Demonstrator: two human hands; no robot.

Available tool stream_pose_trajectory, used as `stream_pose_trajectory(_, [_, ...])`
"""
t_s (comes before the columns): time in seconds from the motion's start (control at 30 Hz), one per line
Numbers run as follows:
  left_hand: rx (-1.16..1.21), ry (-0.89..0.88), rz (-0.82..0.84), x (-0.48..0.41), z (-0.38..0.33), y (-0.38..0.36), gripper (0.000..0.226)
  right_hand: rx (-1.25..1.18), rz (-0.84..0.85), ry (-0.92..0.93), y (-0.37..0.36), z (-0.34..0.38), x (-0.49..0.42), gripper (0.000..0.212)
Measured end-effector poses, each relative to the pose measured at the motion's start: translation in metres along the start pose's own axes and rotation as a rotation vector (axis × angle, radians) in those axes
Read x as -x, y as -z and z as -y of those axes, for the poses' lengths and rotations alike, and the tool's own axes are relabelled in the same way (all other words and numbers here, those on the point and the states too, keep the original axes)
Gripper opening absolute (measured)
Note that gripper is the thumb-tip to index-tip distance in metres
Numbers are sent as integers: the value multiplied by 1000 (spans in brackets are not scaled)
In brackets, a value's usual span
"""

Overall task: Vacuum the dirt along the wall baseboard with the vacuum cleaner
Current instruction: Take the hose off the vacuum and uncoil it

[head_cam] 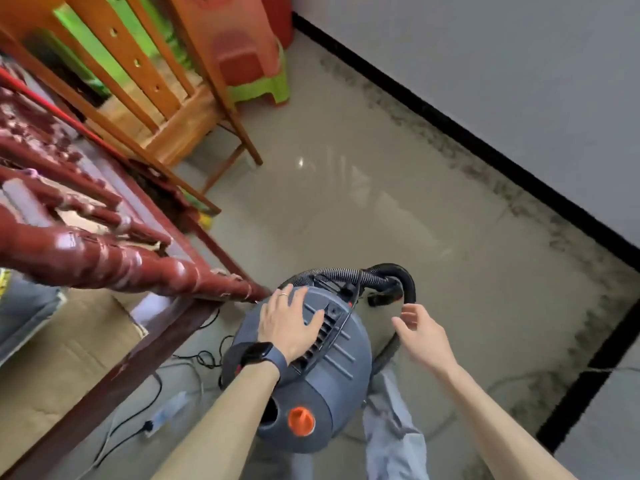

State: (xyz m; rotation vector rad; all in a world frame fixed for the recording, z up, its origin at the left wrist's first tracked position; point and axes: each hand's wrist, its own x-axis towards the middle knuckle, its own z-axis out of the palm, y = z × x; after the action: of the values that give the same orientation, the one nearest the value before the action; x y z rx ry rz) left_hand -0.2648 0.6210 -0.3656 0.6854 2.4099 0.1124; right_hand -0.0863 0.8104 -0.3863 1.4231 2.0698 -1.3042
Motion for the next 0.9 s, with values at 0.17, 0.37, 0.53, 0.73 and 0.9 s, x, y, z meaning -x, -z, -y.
stream_pose_trajectory(0.17, [22,140,100,-34,-28,-26,73,193,159,-44,11,-15,-90,44])
stream_pose_trajectory(0.37, [-11,244,63,-55,-39,-66,70,314,227,-25,7,-26,-174,42])
stream_pose_trajectory(0.53, [-66,264,-86,-58,-42,-81,65,420,301,92,-21,-12,-216,48])
stream_pose_trajectory(0.73, [-125,272,-146,-59,-46,-81,53,716,365,141,-57,-10,-238,54])
stream_pose_trajectory(0.9, [96,189,-283,-91,-43,-51,49,860,251,453,-65,-17,-228,50])
